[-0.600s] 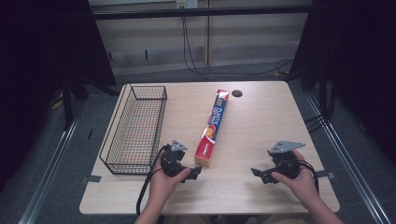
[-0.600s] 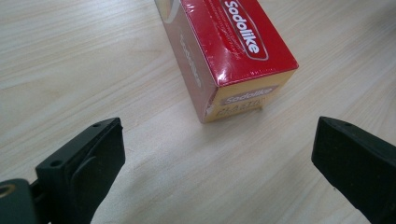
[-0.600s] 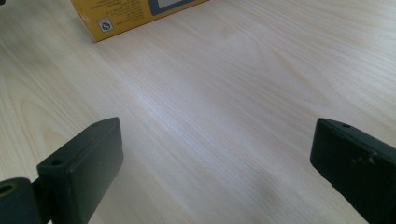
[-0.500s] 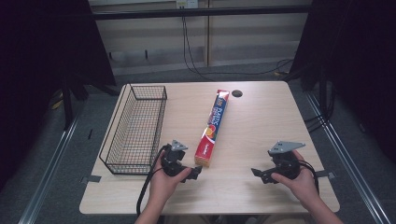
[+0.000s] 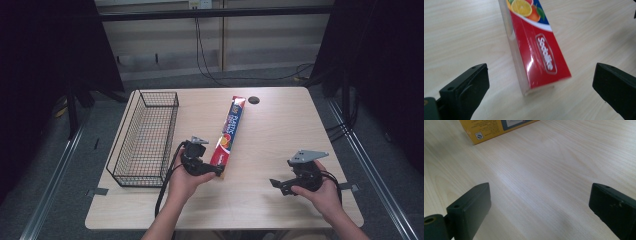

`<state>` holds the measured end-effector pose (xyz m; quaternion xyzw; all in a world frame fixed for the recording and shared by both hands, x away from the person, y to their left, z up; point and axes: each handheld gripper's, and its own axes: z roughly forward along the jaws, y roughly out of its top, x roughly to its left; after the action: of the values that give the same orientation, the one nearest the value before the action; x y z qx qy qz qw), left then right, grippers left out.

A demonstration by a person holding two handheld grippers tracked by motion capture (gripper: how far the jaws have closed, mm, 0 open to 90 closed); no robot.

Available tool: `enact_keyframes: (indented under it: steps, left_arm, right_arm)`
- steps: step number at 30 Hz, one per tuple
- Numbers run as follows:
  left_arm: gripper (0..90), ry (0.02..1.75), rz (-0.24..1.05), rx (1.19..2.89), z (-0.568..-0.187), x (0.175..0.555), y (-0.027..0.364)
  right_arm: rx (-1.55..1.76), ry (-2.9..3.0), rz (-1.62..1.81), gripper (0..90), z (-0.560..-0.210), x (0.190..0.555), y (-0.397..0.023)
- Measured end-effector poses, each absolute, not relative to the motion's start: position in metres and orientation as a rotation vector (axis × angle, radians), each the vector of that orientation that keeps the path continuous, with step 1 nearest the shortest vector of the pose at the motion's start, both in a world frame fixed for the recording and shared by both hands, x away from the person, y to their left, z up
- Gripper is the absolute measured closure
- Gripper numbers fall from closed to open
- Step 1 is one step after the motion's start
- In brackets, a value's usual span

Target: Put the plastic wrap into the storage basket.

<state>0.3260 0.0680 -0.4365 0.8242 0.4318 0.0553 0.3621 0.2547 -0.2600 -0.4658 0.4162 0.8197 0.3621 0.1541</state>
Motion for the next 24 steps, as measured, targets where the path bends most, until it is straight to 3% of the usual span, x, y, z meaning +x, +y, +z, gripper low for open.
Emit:
enact_keyframes:
  steps: [24]
  left_arm:
    - [5.4, 1.152, 0.183, 2.163, -0.424, 0.388, 0.013]
  right_arm:
    - [1.202, 2.351, 1.073, 4.3, -0.464, 0.256, -0.265]
